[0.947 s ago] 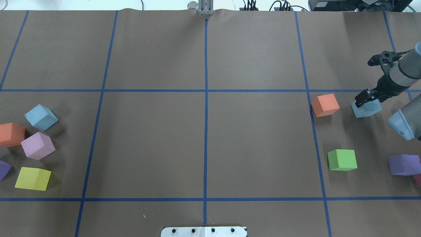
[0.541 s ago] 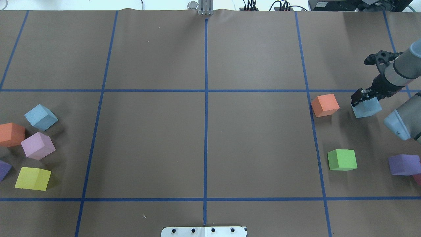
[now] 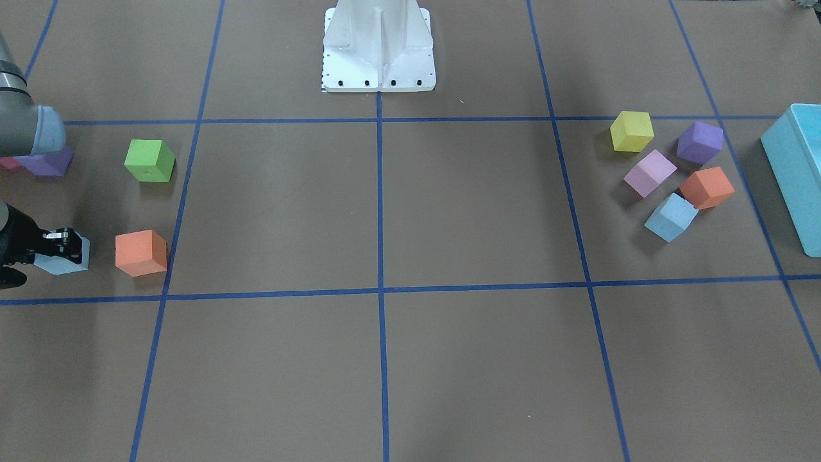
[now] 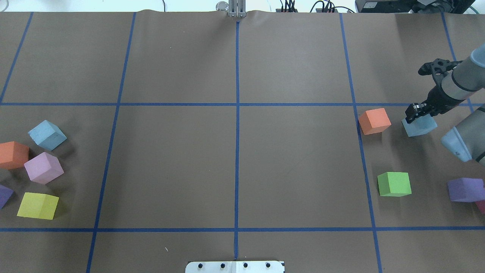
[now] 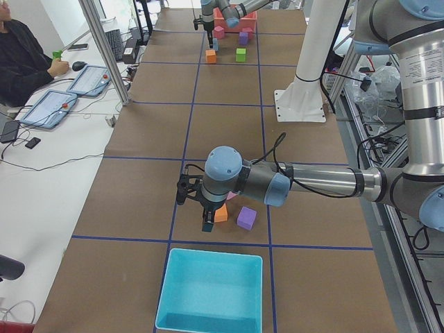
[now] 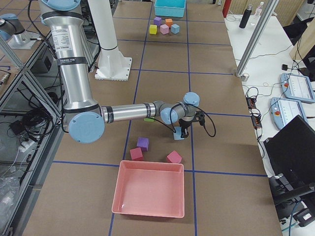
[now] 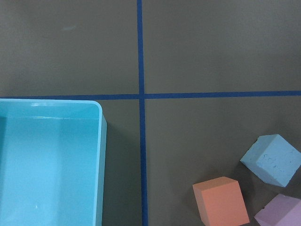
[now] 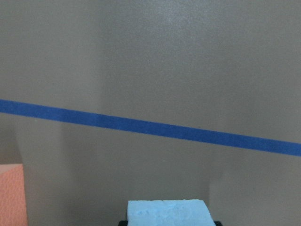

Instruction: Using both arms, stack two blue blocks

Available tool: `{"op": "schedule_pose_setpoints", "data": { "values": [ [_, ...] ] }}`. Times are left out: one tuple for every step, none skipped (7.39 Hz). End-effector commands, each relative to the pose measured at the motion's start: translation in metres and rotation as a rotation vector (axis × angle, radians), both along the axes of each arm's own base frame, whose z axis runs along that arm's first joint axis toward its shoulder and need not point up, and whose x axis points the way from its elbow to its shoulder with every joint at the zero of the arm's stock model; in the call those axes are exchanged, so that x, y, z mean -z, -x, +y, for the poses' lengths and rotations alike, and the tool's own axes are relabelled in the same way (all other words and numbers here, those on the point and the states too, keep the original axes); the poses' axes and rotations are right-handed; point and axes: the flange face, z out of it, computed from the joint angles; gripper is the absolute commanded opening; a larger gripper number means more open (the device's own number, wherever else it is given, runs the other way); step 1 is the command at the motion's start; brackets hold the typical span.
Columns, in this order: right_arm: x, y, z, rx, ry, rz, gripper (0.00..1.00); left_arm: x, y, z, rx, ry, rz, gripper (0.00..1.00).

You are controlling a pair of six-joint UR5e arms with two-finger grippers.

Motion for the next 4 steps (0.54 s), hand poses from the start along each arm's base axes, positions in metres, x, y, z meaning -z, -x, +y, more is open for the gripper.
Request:
{"op": "schedule_pose_setpoints", "data": {
  "values": [
    [0.038,0.001,-0.011,0.001,-0.013,-0.056,0.56,0.003,-0.001,-0.003,0.0,-0.001,-0.001,0.98],
    [0.077,-0.005,-0.013,-0.002,0.012,-0.082,0.56,0.008,-0.004,-0.009,0.042,0.038,0.015,0.98],
    [0.142,-0.004,-0.02,-0.02,0.063,-0.07,0.56,0.019,-0.011,-0.02,0.073,0.053,0.03,0.98],
    [0.197,-0.006,-0.018,-0.03,0.09,-0.056,0.56,0.026,-0.026,-0.031,0.06,0.059,0.035,0.98]
  ]
}}
